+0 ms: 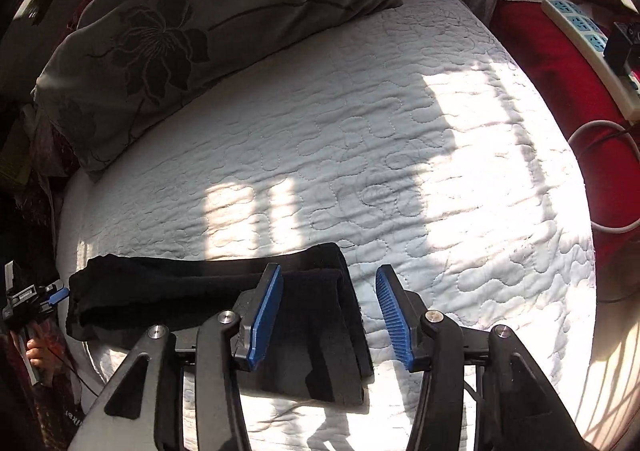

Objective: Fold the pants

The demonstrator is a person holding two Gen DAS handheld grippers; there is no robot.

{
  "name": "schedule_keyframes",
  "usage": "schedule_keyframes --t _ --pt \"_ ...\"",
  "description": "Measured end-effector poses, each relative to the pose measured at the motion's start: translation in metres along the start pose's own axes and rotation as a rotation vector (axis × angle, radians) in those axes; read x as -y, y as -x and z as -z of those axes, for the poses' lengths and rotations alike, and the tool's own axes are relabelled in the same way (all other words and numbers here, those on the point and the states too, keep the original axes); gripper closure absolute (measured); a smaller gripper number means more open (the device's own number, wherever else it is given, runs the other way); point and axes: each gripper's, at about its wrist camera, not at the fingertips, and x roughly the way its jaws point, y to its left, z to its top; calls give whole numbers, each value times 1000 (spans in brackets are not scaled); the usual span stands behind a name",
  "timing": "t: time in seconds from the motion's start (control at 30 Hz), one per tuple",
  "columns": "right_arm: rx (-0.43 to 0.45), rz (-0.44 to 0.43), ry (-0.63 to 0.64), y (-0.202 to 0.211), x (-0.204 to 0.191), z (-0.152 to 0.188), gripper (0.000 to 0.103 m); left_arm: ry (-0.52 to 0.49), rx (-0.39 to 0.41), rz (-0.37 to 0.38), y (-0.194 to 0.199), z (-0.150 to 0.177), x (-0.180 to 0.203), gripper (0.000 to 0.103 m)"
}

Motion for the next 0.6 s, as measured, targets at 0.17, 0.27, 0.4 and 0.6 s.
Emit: schedule_keyframes --t 0.17,0.27,0.4,0.6 --pt "-30 -3 36 -16 -13 3 56 -18 -30 60 -10 5 9 71" --pt "-33 99 118 -24 -31 7 88 19 -3 50 -18 6 11 73" --pt "84 98 118 1 -38 3 95 12 78 -17 -17 5 17 102" --pt "-12 152 58 -25 -7 2 88 51 64 -20 -26 0 2 102"
